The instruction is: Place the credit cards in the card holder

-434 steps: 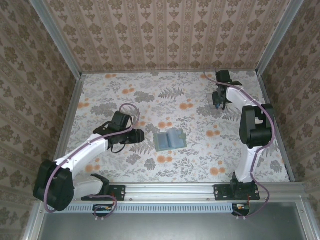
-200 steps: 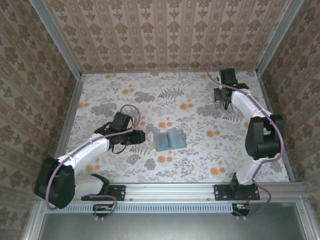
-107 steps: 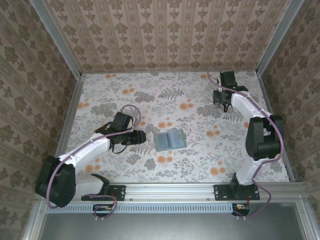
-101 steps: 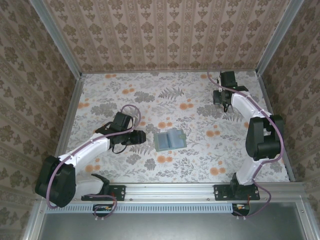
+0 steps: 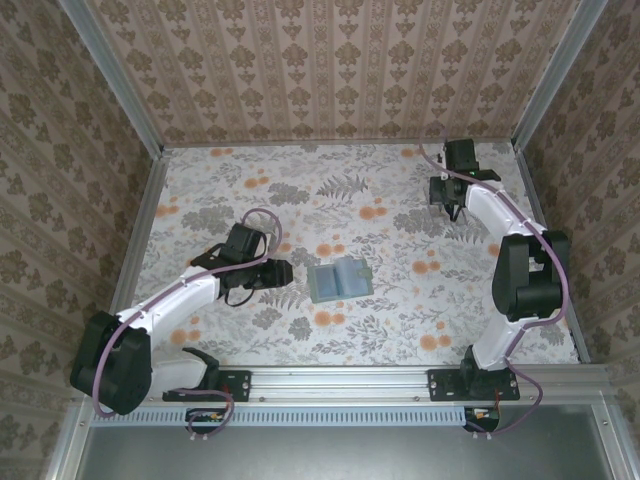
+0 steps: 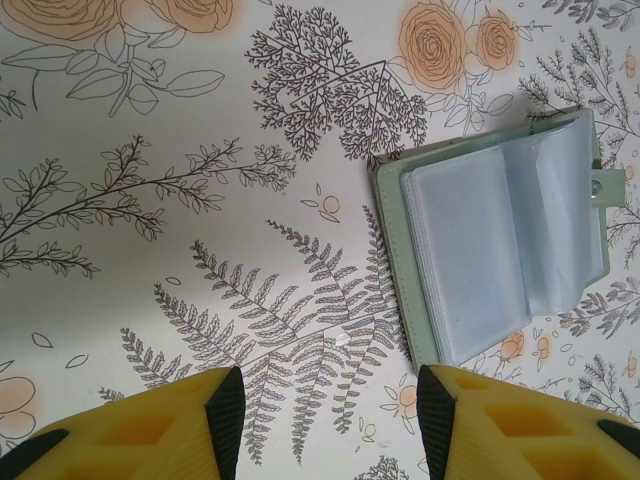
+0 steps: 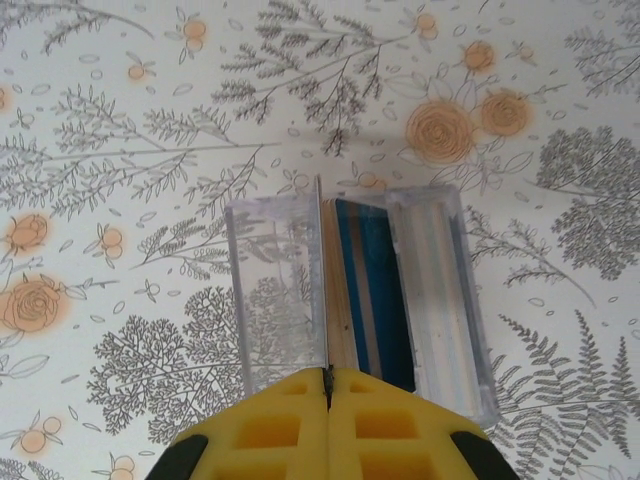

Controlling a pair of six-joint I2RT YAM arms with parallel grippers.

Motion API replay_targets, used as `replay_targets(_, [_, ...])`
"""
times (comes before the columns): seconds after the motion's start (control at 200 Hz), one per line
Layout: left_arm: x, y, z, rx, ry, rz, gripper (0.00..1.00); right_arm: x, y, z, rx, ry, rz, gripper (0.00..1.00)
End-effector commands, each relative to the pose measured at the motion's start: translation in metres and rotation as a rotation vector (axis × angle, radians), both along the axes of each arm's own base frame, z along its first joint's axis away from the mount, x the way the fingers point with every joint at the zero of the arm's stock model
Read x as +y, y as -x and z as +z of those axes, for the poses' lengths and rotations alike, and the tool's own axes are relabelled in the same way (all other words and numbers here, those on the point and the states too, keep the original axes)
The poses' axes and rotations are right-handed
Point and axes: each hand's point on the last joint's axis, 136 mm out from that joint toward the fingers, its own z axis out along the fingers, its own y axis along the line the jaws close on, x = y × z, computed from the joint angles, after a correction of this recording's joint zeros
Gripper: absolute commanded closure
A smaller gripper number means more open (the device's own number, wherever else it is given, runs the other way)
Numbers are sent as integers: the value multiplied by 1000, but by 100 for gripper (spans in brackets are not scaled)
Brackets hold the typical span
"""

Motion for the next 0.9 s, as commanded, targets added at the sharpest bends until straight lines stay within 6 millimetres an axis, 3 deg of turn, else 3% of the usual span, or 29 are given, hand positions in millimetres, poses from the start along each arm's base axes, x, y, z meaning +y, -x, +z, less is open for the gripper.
replay_targets(0.0, [2, 4, -5, 23, 11, 11, 49, -11, -6, 33, -72, 14, -23, 100])
replay_targets(0.165, [1, 4, -6, 23, 11, 11, 49, -18, -9, 30, -55, 50, -25, 100])
replay_targets(0.36, [1, 4, -8, 27, 10, 9, 49, -21, -12, -2, 29, 104, 22, 100])
replay_targets(0.68, [2, 6, -12, 35, 11, 13, 49, -21, -4, -30, 92, 102, 23, 95])
replay_targets(0.815, [2, 6, -11, 34, 10, 12, 49, -22, -3, -29, 89, 107, 15, 83])
replay_targets(0.89, [2, 5, -12, 35, 8, 11, 49, -23, -3, -28, 89, 109, 15, 81])
